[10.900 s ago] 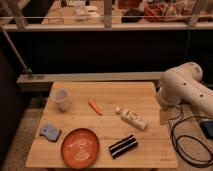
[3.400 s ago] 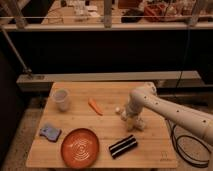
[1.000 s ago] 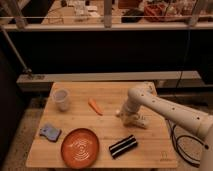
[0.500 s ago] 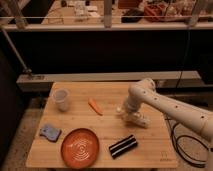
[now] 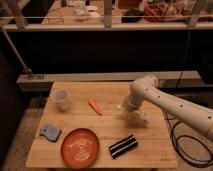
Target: Stand the bottle upright
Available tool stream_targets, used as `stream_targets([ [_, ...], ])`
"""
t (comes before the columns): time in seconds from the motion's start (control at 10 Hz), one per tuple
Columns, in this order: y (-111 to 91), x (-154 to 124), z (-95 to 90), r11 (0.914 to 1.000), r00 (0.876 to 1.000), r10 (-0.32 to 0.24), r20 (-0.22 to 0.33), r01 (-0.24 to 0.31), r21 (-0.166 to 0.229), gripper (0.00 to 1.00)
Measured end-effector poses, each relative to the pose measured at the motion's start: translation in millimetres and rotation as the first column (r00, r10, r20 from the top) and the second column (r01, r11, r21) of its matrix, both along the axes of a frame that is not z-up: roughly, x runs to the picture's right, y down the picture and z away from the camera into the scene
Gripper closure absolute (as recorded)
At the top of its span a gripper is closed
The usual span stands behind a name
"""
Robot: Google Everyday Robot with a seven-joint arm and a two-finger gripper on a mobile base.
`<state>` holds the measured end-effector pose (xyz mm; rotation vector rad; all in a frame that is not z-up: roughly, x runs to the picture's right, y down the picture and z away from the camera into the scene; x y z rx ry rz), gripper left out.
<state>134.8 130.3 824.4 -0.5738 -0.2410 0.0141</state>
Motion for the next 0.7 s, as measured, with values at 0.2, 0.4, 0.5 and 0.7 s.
stream_targets([
  [0.2, -5, -2, -2.8, 0.9999, 1.000, -0.002, 0.012, 0.002, 0.014, 0.95],
  [0.4, -13, -1, -11.1, 0.9995, 0.999, 0.016, 0.042, -0.017, 0.026, 0.95],
  [0.5, -19, 0, -17.3, 0.9992, 0.998, 0.020, 0.063, -0.022, 0.033, 0.95],
  [0.7, -28, -4, -24.3, 0.9988, 0.995, 0.021, 0.100, -0.025, 0.043, 0.95],
])
